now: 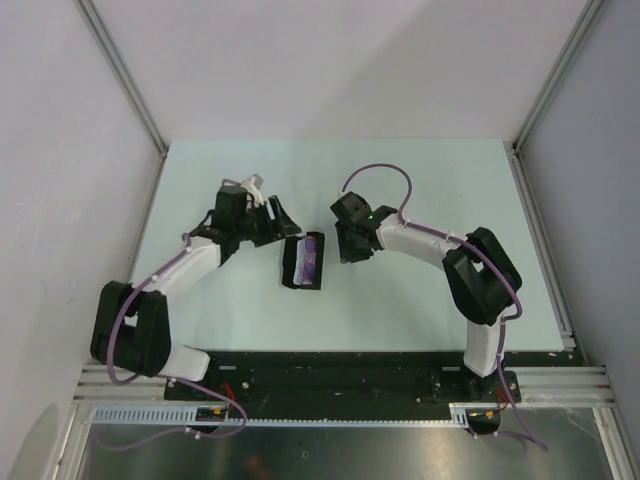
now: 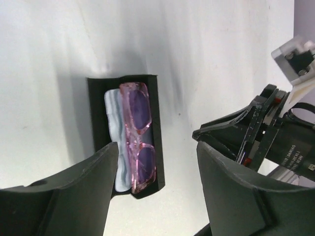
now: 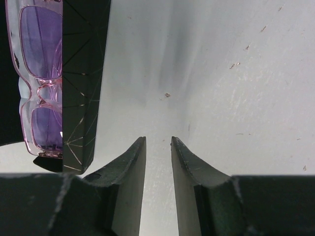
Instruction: Organize the sunglasses
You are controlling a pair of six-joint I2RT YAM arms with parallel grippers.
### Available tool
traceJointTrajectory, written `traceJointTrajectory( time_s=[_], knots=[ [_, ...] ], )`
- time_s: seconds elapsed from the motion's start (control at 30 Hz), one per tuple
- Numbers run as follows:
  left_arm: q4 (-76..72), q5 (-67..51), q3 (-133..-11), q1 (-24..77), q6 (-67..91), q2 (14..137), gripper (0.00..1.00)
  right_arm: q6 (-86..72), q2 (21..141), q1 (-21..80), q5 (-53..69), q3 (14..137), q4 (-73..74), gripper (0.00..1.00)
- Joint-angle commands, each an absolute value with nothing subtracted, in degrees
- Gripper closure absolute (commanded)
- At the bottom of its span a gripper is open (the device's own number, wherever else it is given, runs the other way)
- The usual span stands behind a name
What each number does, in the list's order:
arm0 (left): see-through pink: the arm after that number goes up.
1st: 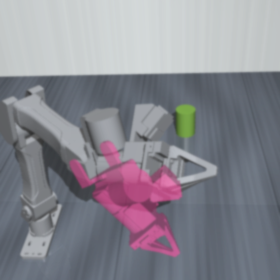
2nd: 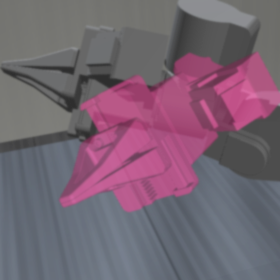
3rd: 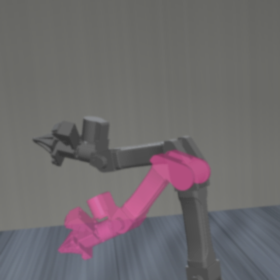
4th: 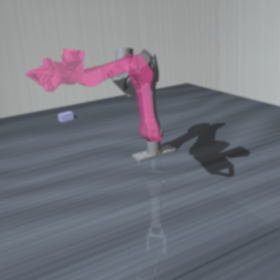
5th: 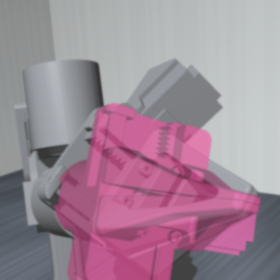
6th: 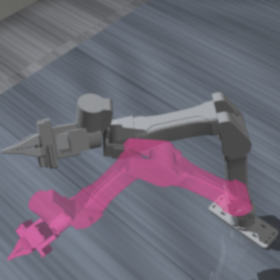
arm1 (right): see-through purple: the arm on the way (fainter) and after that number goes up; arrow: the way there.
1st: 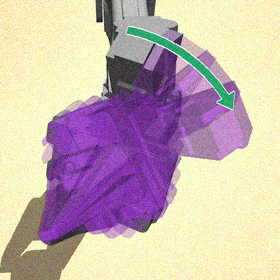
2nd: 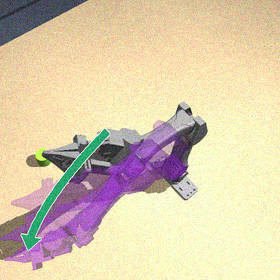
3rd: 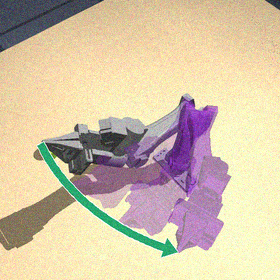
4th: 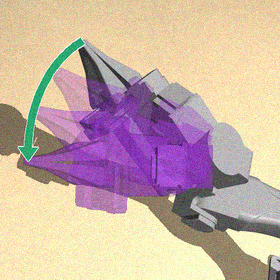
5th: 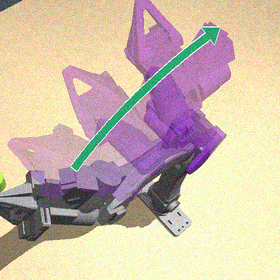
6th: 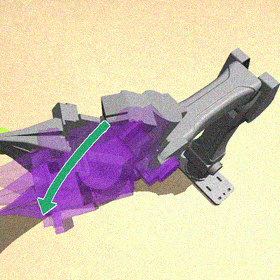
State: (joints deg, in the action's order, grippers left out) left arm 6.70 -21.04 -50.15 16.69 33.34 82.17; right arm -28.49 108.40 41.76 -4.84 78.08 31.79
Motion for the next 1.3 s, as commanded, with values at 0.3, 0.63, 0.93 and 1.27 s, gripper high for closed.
traceJointTrajectory(
  time_s=[0.3, 0.63, 0.93, 1.27],
  knots=[
    [9.32, -12.74, -42.1, 7.73, 37.7, 73.74, 0.28, -29.7, 106.08, 41.49, 3.33, 78.05, 25.76, 0.55],
    [9.05, -14.6, -40.51, 8.52, 38.32, 81.47, 0.58, -32.08, 108.36, 40.78, 7.91, 78.05, 23.11, 0.59],
    [7.12, -12.22, -44.3, 14.76, 37.44, 91.4, 0.6, -31.99, 110.13, 39.82, 5.01, 78.05, 23.03, 0.65],
    [4.23, -16.77, -44.3, 15.2, 36.04, 87.8, 0.58, -30.15, 112.15, 39.38, 5.01, 78.05, 22.68, 0.66]
  ],
)
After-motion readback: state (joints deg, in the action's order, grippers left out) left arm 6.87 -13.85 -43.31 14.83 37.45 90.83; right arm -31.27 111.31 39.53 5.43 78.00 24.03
